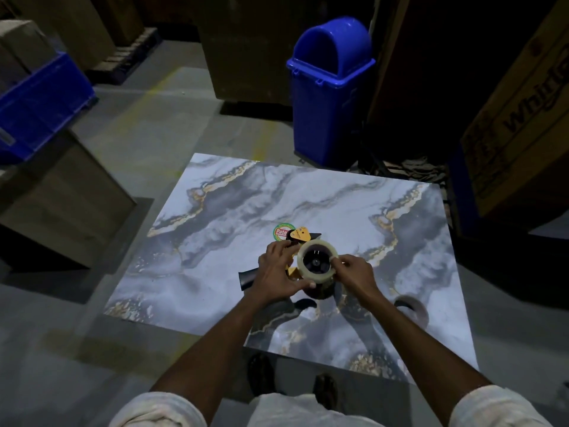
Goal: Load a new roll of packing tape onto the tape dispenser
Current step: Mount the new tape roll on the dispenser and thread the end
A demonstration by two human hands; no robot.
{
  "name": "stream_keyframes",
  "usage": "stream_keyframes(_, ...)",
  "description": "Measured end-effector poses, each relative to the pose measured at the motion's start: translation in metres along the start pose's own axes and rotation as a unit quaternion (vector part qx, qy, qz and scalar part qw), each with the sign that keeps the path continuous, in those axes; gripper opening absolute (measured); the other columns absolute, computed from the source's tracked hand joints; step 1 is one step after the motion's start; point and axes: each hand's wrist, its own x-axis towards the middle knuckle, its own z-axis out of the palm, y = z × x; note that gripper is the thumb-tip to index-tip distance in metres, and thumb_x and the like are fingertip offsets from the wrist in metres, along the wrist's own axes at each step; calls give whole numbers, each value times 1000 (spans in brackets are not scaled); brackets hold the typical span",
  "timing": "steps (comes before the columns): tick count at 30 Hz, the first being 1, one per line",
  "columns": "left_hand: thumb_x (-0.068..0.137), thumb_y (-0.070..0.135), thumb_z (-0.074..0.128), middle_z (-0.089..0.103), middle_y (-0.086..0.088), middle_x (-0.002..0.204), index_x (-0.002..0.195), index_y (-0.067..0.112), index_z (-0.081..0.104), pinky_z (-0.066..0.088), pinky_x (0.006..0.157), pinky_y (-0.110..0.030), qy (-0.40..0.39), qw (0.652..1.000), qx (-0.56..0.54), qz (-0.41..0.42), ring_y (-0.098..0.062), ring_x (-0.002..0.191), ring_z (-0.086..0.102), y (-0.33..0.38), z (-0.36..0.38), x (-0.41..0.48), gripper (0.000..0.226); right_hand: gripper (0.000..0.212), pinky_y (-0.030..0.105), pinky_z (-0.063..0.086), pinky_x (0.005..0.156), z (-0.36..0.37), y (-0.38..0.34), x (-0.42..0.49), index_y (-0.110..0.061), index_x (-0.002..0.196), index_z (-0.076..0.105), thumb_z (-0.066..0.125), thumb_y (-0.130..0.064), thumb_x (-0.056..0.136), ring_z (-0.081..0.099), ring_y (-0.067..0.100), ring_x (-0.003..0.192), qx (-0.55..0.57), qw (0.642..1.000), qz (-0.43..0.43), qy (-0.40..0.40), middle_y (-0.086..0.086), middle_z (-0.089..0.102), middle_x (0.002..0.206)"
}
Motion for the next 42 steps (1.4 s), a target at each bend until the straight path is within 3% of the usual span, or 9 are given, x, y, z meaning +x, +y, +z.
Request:
stream_keyframes(5, 66, 81, 71, 47, 9, 132, 144, 36, 45, 42, 91, -40, 8, 1000, 19, 8, -15, 129, 38, 6, 3, 4, 93, 37, 41, 57, 89, 4, 1, -2, -18, 99, 79, 54, -45, 96, 73, 22, 91, 10, 1000, 24, -6, 3, 79, 98)
stream_keyframes(10, 70, 79, 68, 42, 11, 123, 145, 40, 42, 40, 85, -39, -26, 999, 41, 16, -12, 123, 35, 0, -1, 9, 88, 47, 42, 52, 71, -1, -3, 0, -17, 61, 55, 52, -50, 95, 64, 26, 69, 33, 998, 42, -15, 15, 68, 73)
stream_keyframes(16, 68, 70, 70, 41, 8, 120, 147, 38, 39, 33, 82, -38, -31, 998, 61, 15, -15, 121, 34, 4, -2, 11, 90, 51, 59, 53, 94, 20, 27, 32, -21, 90, 73, 46, -61, 75, 68, 30, 101, 154, 980, 93, -86, 6, 74, 104)
stream_keyframes(22, 69, 78, 62, 41, 4, 127, 153, 39, 31, 36, 87, -41, -72, 992, 99, -7, -22, 131, 29, 4, 3, 18, 98, 39, 53, 50, 96, 15, -4, 16, -11, 97, 72, 44, -37, 100, 64, 32, 105, 138, 982, 113, -61, 15, 72, 109)
stream_keyframes(26, 70, 82, 55, 40, 2, 129, 153, 35, 33, 30, 86, -40, -90, 989, 114, -7, -22, 133, 25, 2, 0, 22, 99, 35, 54, 52, 98, 18, 7, 26, -10, 98, 76, 54, -36, 98, 67, 32, 105, 145, 976, 150, -70, 14, 74, 110)
stream_keyframes(29, 67, 84, 53, 36, 5, 116, 151, 40, 35, 30, 83, -39, -110, 987, 115, 11, -22, 126, 28, 2, -7, 27, 97, 28, 49, 57, 84, 16, 14, 29, -11, 83, 75, 64, -34, 95, 70, 31, 92, 192, 962, 176, -80, 14, 75, 100)
stream_keyframes(33, 68, 77, 68, 30, 8, 109, 149, 43, 37, 40, 86, -44, -143, 983, 112, 10, -24, 123, 30, -2, -10, 38, 93, 21, 31, 55, 62, 9, 9, 28, -5, 86, 74, 75, -25, 91, 67, 21, 72, 244, 947, 197, -64, 12, 74, 85)
stream_keyframes(39, 61, 83, 58, 32, -1, 145, 148, 41, 38, 39, 94, -51, -169, 971, 166, 16, -29, 136, 20, 0, -6, 41, 98, 30, 28, 53, 61, 11, 29, 29, -13, 82, 72, 83, -40, 80, 63, 19, 65, 193, 943, 253, -94, 2, 68, 69)
stream_keyframes(42, 63, 84, 62, 32, -1, 146, 147, 42, 39, 39, 93, -50, -163, 970, 177, 15, -29, 136, 21, -2, -3, 42, 97, 56, 38, 56, 83, 12, 26, 36, -10, 84, 78, 69, -65, 85, 69, 26, 85, -8, 980, 183, -75, 9, 76, 85)
